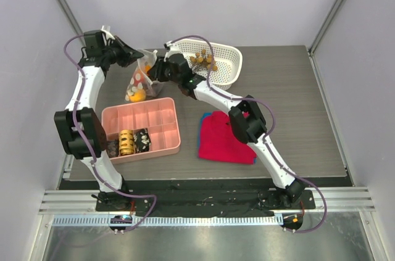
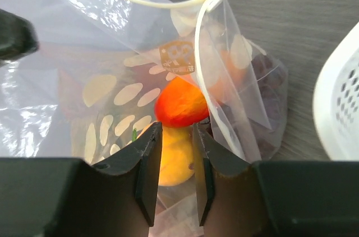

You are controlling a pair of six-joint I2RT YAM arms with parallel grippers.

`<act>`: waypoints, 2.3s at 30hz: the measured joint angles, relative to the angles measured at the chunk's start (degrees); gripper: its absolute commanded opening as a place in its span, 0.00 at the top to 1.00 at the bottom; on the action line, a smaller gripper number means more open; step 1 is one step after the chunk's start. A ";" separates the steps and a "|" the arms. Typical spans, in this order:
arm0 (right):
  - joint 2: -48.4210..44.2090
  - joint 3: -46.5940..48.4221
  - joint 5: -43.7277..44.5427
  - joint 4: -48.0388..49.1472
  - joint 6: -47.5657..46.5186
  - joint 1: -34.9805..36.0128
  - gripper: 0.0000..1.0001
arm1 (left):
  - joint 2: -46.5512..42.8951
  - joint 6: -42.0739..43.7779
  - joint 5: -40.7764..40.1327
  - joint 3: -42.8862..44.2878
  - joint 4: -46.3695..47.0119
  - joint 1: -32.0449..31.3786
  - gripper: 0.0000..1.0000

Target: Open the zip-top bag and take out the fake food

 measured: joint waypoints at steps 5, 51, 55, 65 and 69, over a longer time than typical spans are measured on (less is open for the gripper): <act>2.62 1.44 -0.92 1.16 4.81 0.04 0.55 | -0.24 -0.90 0.92 -0.37 0.33 -0.68 1.00; 19.54 14.80 2.54 11.04 26.34 0.37 0.99 | -7.43 -0.26 3.13 -11.04 4.24 -4.31 1.00; 18.23 12.55 1.75 12.66 22.40 0.52 0.99 | -8.26 0.70 -0.50 -11.04 3.04 -3.58 1.00; 3.34 -0.92 -1.01 11.08 14.23 0.76 0.99 | -5.35 2.03 -9.22 -4.20 -1.29 4.02 1.00; -0.59 -1.68 -5.25 10.58 6.05 1.05 0.99 | -3.02 2.16 -9.44 0.04 -2.38 5.38 1.00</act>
